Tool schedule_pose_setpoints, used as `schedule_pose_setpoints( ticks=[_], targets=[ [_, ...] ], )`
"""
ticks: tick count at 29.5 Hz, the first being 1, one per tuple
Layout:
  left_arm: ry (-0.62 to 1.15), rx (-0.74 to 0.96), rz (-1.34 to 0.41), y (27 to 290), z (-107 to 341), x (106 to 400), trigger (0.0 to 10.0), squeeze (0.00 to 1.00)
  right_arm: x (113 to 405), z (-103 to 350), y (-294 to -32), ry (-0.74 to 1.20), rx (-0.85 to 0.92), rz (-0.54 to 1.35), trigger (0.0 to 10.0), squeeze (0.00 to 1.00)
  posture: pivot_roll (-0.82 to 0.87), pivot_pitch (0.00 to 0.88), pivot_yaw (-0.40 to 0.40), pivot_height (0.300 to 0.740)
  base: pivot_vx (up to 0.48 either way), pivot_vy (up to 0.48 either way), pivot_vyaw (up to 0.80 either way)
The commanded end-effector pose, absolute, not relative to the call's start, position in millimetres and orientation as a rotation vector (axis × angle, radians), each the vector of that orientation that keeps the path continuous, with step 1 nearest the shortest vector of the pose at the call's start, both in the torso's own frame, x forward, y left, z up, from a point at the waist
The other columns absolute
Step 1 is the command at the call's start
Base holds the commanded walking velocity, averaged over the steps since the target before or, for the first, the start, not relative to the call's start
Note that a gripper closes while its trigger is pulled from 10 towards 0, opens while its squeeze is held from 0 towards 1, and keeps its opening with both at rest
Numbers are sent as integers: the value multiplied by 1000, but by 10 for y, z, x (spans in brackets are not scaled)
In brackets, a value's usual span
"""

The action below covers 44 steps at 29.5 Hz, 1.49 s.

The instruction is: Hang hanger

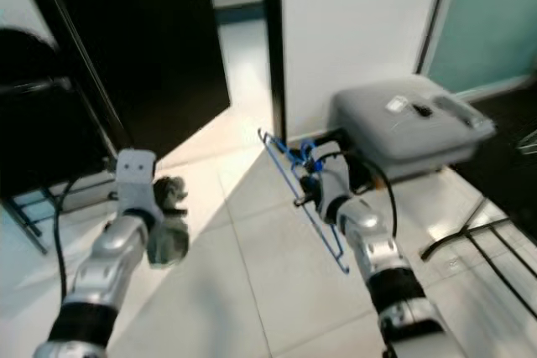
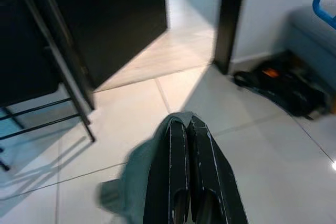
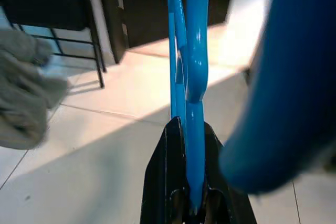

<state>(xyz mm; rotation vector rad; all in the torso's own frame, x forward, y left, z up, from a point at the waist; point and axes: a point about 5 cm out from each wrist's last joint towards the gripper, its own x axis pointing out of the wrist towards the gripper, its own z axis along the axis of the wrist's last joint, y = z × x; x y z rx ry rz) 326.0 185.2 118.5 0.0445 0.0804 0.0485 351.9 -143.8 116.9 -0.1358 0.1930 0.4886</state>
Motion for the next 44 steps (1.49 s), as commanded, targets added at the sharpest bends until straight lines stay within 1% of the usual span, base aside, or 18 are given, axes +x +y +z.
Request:
schedule_pose_setpoints(
  ticks=[1, 21, 44],
  targets=[
    [86, 63, 62, 1904, 1161, 3242, 10000, 0, 3512, 1148, -1367, 190, -145, 522, 10000, 0, -9, 24, -12, 740, 0, 0, 794],
    [83, 98, 80, 1907, 1164, 3242, 10000, 0, 3515, 1131, -1351, 176, -148, 560, 10000, 0, -7, 21, -12, 740, 0, 0, 794],
    [92, 131, 86, 1913, 1129, 3228, 10000, 0, 3491, 1102, -1355, 156, -100, 585, 10000, 0, -1, 9, -4, 740, 0, 0, 794]
  ],
)
